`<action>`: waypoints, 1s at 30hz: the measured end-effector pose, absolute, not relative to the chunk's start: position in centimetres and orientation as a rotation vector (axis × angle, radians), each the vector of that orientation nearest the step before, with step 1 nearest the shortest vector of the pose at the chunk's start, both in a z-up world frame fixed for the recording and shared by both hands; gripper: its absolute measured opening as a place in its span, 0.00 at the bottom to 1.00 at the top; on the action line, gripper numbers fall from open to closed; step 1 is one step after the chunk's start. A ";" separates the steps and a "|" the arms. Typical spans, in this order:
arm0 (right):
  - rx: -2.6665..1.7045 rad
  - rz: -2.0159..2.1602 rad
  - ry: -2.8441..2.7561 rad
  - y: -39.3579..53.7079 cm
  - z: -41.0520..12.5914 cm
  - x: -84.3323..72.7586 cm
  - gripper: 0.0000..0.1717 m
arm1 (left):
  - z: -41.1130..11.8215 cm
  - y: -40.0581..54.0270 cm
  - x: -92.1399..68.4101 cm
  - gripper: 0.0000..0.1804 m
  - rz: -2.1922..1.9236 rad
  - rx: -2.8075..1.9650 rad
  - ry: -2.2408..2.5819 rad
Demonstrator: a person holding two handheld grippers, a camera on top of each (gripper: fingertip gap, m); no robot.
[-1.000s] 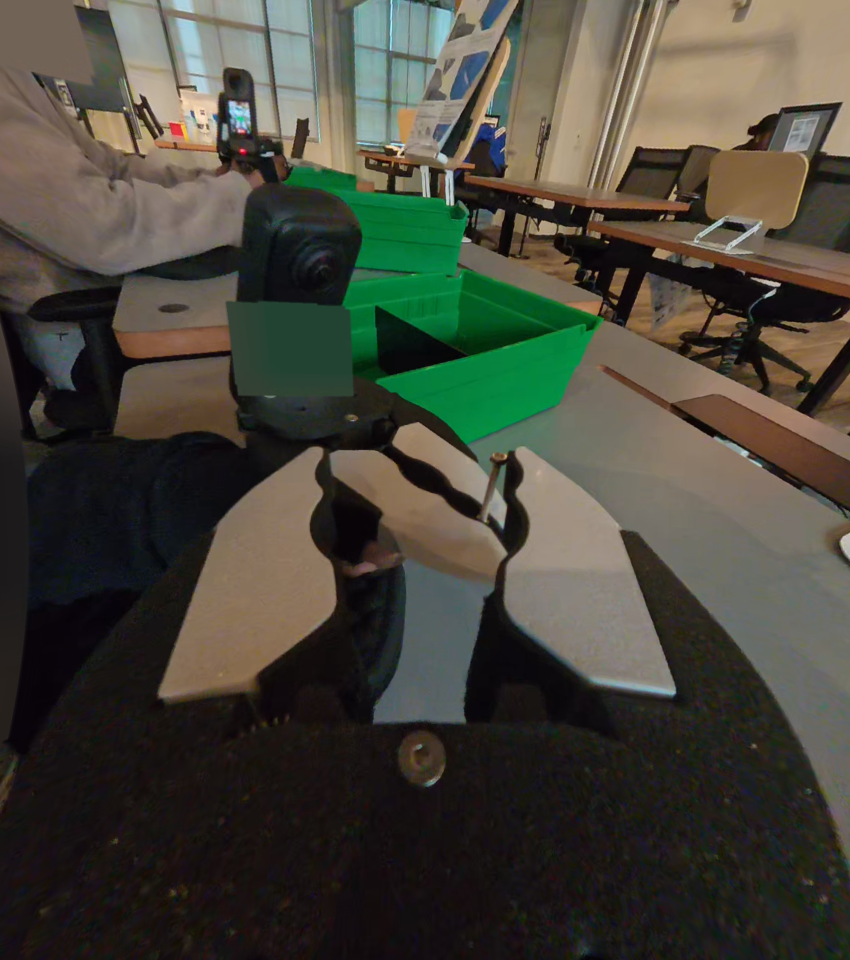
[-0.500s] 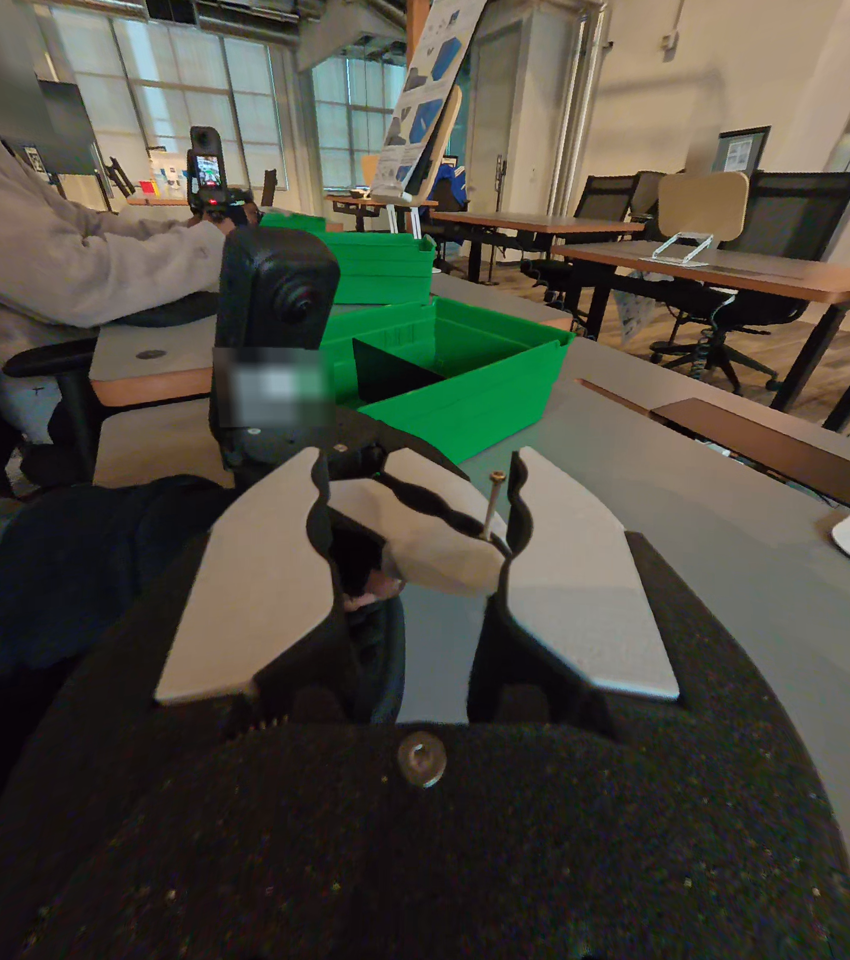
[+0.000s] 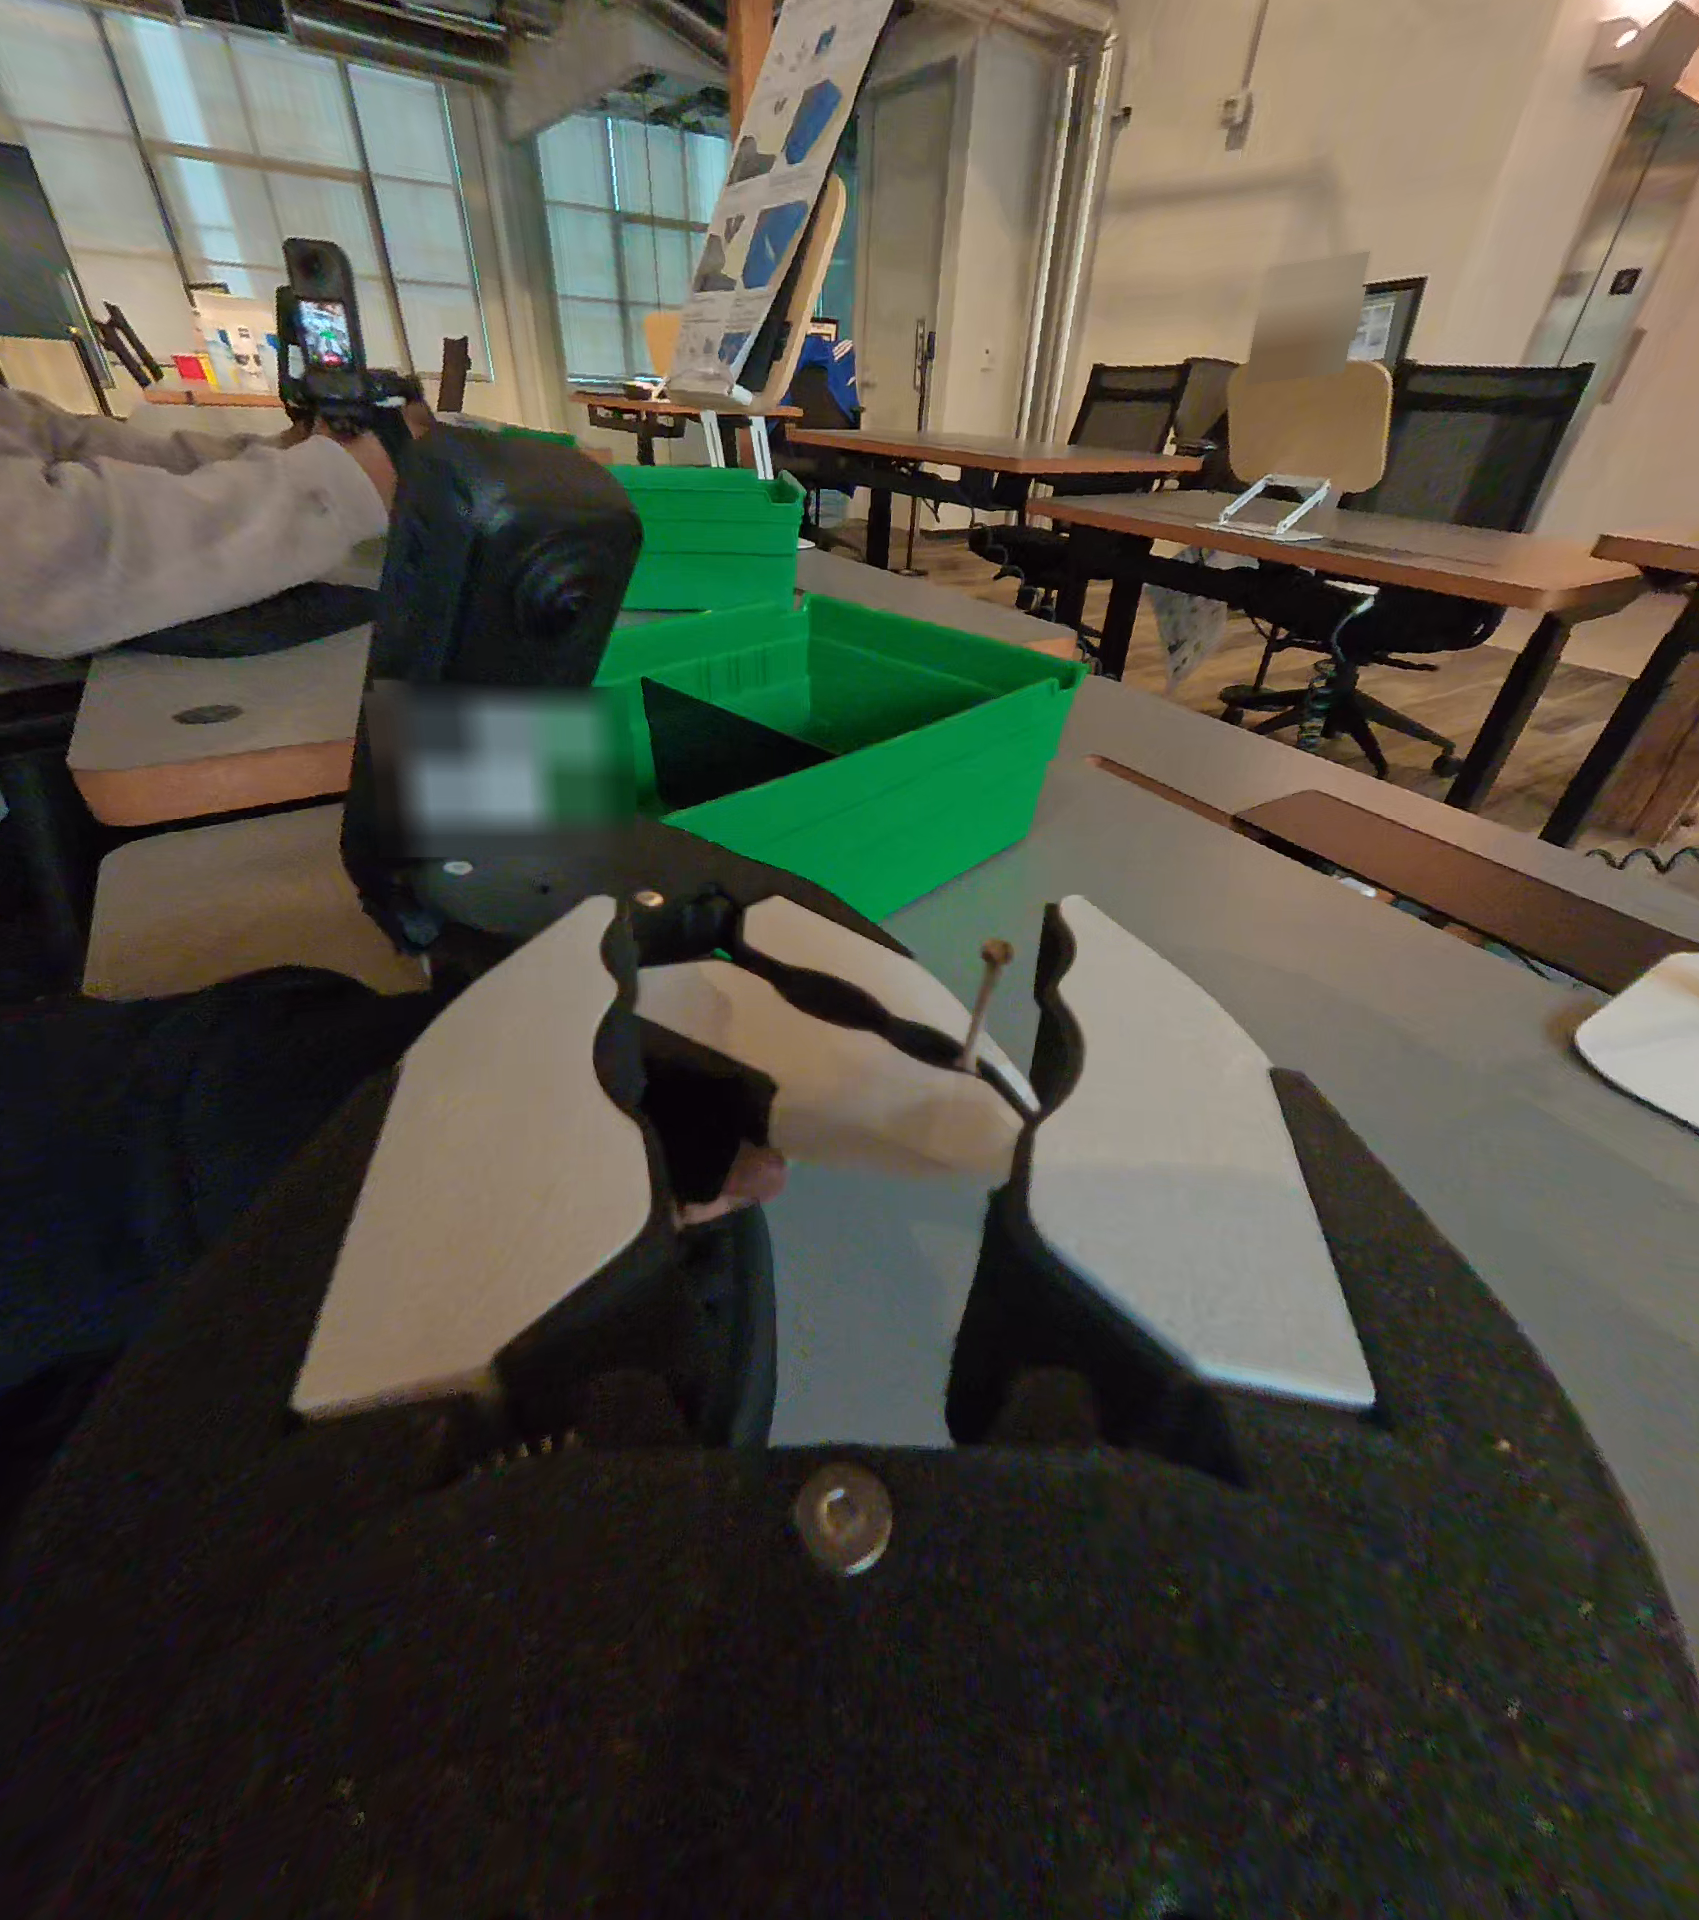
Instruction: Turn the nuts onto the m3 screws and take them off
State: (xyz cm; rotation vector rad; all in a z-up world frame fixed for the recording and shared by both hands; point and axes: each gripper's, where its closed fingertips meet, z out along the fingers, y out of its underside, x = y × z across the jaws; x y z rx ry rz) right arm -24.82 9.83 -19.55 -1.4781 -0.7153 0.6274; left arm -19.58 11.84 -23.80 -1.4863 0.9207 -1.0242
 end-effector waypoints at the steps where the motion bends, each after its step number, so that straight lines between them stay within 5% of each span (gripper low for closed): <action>1: -1.477 0.619 -0.723 9.8 -19.6 -25.0 0.43 | -23.9 12.0 -19.6 0.00 -1.015 -1.498 0.916; 10: -1.471 0.573 -0.699 9.1 -19.8 -24.5 0.40 | -23.8 12.7 -20.0 0.00 -1.039 -1.523 0.851; 14: -1.452 0.511 -0.726 10.2 -19.1 -23.3 0.22 | -23.6 12.1 -19.8 0.00 -1.062 -1.493 0.889; 27: -1.658 0.204 -1.398 10.4 -20.9 -21.9 0.13 | -23.6 11.8 -19.7 0.00 -1.056 -1.484 0.912; 30: -1.649 0.191 -1.403 10.9 -20.9 -22.0 0.05 | -23.6 11.7 -19.6 0.00 -1.051 -1.482 0.916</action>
